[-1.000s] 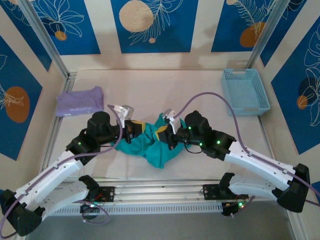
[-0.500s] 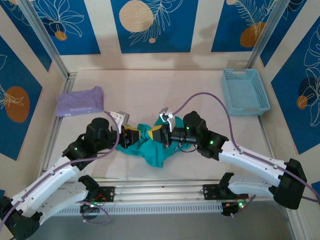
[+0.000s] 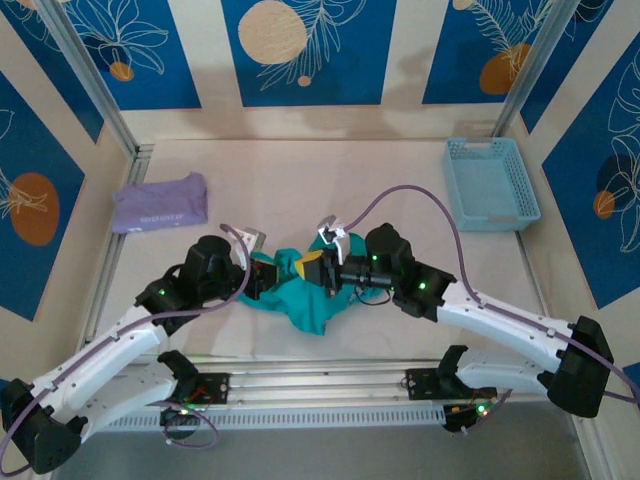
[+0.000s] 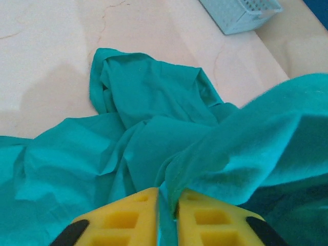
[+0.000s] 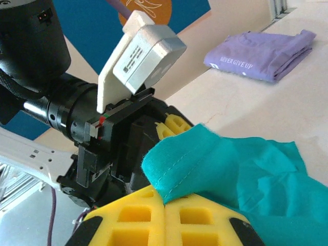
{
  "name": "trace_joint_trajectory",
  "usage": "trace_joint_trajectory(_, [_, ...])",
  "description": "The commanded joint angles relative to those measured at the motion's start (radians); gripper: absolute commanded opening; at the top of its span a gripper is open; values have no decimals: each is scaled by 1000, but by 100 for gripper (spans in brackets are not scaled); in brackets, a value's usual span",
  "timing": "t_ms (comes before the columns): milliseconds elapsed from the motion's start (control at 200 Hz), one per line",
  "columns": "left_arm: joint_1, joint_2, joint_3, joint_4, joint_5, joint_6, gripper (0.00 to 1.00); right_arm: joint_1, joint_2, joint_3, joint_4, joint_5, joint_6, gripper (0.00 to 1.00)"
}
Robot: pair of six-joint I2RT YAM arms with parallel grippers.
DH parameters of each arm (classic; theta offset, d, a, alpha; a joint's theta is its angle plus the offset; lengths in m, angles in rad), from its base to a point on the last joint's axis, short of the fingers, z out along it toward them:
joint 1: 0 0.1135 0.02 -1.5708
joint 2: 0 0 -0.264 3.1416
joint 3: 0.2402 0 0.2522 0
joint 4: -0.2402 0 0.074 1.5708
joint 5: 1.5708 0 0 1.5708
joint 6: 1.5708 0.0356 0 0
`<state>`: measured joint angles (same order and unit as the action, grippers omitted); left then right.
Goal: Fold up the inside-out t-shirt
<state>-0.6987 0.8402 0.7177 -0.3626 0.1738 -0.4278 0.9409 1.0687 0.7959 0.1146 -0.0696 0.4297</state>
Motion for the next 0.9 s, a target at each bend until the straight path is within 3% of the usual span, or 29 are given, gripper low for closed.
trace_joint_trajectory(0, [-7, -12, 58, -49, -11, 20, 2, 25, -48, 3, -36, 89, -100, 0])
trace_joint_trajectory(135, [-2, -95, 82, -48, 50, 5, 0, 48, -59, 15, -123, 224, -246, 0])
trace_joint_trajectory(270, [21, -173, 110, -35, 203, -52, 0, 52, -75, 14, -175, 316, -328, 0])
trace_joint_trajectory(550, [76, -226, 144, -15, 378, -194, 0, 30, -107, 23, -215, 312, -317, 0])
trace_joint_trajectory(665, [82, -233, 150, -88, 306, -156, 0, -14, -130, 22, -215, 181, -272, 0])
trace_joint_trajectory(895, [83, -192, 160, -294, 18, -14, 0, -187, -175, -7, -92, -300, -84, 0])
